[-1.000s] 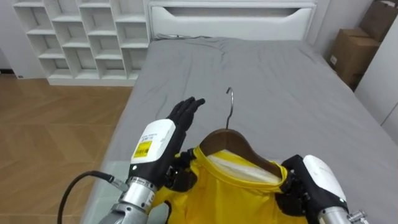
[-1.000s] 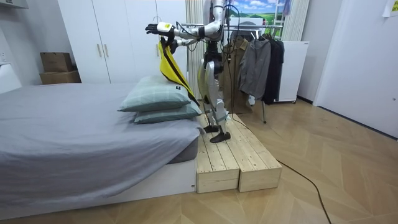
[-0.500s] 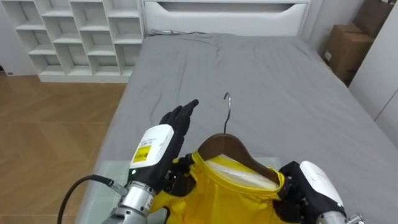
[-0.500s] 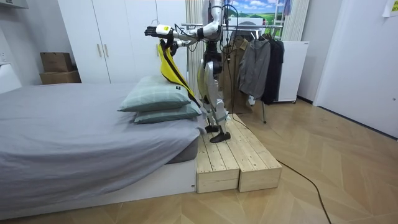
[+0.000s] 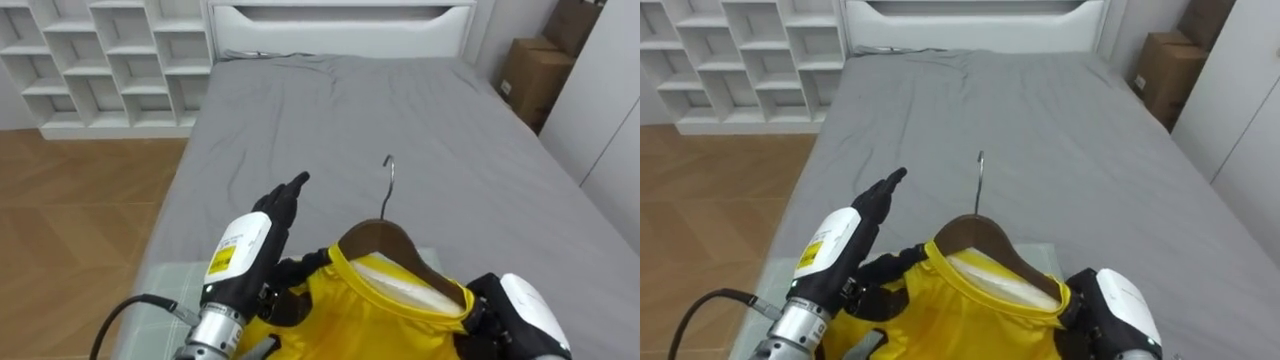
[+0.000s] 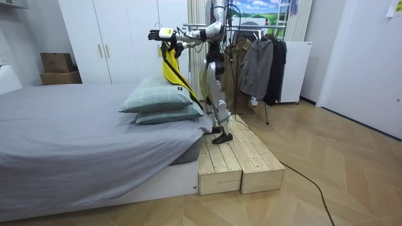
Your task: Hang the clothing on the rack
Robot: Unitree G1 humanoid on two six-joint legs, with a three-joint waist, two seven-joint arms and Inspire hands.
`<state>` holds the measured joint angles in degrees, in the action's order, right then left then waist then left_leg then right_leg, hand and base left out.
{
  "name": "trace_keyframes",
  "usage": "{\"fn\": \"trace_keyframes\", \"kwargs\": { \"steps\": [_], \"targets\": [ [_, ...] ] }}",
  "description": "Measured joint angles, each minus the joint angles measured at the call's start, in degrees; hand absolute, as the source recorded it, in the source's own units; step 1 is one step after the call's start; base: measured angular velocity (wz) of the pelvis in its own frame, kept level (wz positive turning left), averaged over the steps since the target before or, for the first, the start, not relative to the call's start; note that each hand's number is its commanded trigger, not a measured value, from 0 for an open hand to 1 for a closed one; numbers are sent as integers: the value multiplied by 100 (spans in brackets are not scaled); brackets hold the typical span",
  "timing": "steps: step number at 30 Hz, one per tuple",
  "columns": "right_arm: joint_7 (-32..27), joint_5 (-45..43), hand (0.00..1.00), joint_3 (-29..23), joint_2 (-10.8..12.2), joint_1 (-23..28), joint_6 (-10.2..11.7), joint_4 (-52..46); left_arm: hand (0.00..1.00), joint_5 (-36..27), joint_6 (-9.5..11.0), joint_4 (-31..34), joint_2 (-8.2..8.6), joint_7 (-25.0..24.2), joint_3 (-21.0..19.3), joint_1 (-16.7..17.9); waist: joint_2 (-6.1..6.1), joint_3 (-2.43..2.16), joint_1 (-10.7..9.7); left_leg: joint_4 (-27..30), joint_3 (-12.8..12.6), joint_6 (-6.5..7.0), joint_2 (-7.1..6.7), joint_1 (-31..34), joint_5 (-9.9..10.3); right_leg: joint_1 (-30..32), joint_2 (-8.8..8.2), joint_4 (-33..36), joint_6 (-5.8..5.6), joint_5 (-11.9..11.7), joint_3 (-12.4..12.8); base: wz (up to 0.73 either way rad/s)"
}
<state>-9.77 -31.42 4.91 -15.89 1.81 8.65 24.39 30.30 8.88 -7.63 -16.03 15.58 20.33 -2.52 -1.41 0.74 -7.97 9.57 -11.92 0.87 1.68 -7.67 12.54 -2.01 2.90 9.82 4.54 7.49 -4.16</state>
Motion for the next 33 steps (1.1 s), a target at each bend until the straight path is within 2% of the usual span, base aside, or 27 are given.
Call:
{"fn": "trace_keyframes", "kwargs": {
  "steps": [7, 13, 24, 27, 33],
  "targets": [
    [-11, 133, 100, -395, -8, 83, 5, 1, 0, -52, 0, 1, -42, -47, -33, 1, 4, -5, -126, -7, -62, -1, -1, -42, 1, 1, 2, 6, -1, -1, 39, -2],
    [-171, 219, 100, -868, -29, 155, 5, 3, 0, -101, 4, 116, -55, -170, -336, 8, -7, -22, -141, 8, -182, 0, 1, 56, 1, 180, 12, 112, -2, 0, 169, -12],
    [-401, 426, 100, -881, -85, 155, 7, 4, 0, -255, 138, 258, -69, -173, -353, 67, -52, -54, -142, 18, -227, 0, -2, 22, 1, 213, 19, 189, -7, -3, 228, -3],
    [-404, 417, 100, -895, -97, 155, 8, 11, 0, -262, 236, 269, -62, -178, -445, 208, -38, -64, -138, 32, -228, 0, -1, 62, 2, 220, 18, 185, -10, -5, 224, 0],
    [-407, 414, 100, -1076, -108, 156, 12, 178, 0, -265, 240, 284, -62, -261, -733, 478, -18, -85, -138, 100, -231, 10, 12, 117, 10, 218, 3, 187, -8, -11, 168, 5]
  ]
}}
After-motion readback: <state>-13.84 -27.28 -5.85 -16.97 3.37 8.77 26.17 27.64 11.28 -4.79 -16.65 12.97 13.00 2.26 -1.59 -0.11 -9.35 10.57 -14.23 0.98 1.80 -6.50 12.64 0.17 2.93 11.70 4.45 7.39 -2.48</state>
